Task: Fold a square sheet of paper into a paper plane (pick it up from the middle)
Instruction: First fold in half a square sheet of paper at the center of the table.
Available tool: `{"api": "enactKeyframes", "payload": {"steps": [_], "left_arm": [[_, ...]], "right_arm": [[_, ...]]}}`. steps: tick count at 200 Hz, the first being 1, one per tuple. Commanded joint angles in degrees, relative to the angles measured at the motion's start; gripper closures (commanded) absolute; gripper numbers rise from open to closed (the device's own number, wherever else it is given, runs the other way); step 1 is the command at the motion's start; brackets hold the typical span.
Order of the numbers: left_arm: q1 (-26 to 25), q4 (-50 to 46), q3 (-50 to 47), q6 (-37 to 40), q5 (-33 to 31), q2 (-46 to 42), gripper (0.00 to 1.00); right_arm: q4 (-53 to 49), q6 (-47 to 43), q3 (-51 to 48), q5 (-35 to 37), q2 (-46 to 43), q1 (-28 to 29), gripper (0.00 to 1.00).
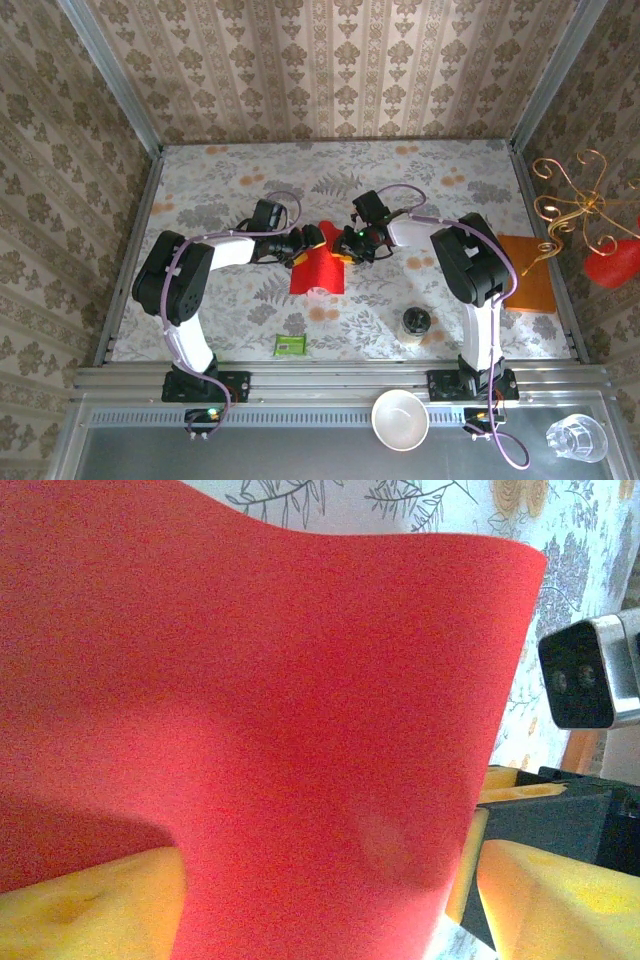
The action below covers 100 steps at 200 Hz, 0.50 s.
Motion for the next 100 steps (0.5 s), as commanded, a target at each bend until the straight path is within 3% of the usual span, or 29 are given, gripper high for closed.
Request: {"api": "enactKeyframes", "payload": {"steps": [1, 40, 100], "left_arm": [[0.0, -5.5, 1.2, 3.3, -0.5, -0.6, 0.23], [-0.3, -8.1, 2.7, 4.6, -0.7, 0.0, 0.31], [0.7, -8.2, 4.5, 7.1, 1.4, -1.8, 0.57]], "right_arm": [[-1.2, 1.8, 0.2, -0.5, 3.0, 1.4, 0.70], [0.6, 3.3, 0.5, -1.5, 3.5, 2.4, 0.70], [7.1, 3.6, -5.6, -1.1, -3.3, 0.3, 0.67]]}}
